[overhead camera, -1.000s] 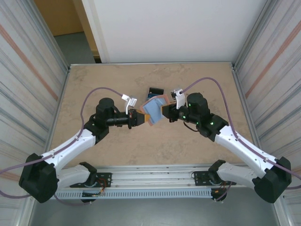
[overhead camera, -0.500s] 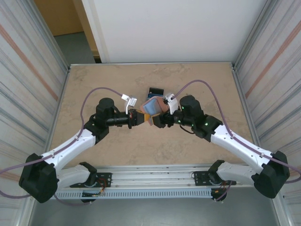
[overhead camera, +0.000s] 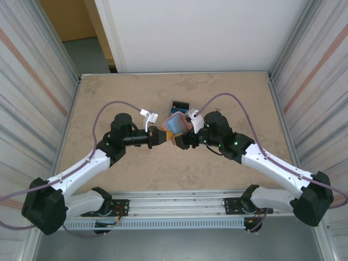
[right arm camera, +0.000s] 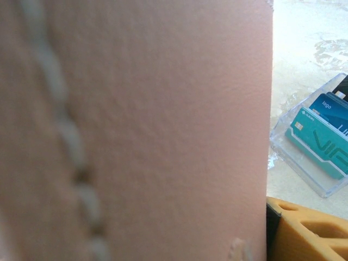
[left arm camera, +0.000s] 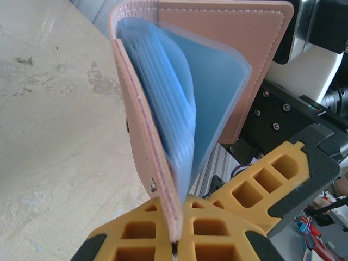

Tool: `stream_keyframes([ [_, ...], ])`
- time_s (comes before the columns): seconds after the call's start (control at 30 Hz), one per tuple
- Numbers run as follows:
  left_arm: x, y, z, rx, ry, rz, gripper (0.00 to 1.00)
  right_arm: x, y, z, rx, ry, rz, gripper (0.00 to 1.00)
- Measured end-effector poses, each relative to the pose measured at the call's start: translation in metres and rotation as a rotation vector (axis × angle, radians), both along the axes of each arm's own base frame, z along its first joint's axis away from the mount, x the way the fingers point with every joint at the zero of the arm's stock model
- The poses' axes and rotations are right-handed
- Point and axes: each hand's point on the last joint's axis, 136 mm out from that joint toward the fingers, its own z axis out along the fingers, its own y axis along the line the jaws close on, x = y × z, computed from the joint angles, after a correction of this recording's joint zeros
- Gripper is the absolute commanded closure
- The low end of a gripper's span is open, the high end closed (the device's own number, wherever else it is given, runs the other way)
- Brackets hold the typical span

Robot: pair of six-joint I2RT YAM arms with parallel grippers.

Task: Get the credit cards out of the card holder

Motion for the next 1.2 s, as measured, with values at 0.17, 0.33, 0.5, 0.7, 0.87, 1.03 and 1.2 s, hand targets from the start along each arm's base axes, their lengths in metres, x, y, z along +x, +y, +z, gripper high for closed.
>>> stream_keyframes([
  [0.17,-0.002,0.0,0.003,-0.007,-0.007,-0.007,1.0,-0.001,-0.003,0.005,0.019,-0.001,0.008,0.22],
  [0.33,-0.004,0.0,0.005,-0.012,-0.012,-0.017,1.0,-0.002,-0.008,0.014,0.047,-0.014,0.013,0.22],
  [0.5,-0.005,-0.001,0.005,-0.014,-0.011,-0.022,1.0,-0.002,-0.009,0.016,0.052,-0.016,0.013,0.2],
  [0.7,-0.005,-0.001,0.005,-0.014,-0.011,-0.025,1.0,-0.002,-0.008,0.013,0.048,-0.009,0.017,0.2],
  [0.87,-0.005,-0.001,0.005,-0.014,-0.011,-0.025,1.0,0.001,-0.008,0.009,0.036,-0.004,0.005,0.21],
  [1.03,-0.005,-0.001,0.005,-0.015,-0.007,-0.024,1.0,0.003,-0.008,0.007,0.029,-0.003,-0.003,0.24],
  [1.2,-0.004,0.0,0.005,-0.014,-0.007,-0.019,1.0,0.004,-0.01,0.007,0.027,-0.007,-0.017,0.32],
])
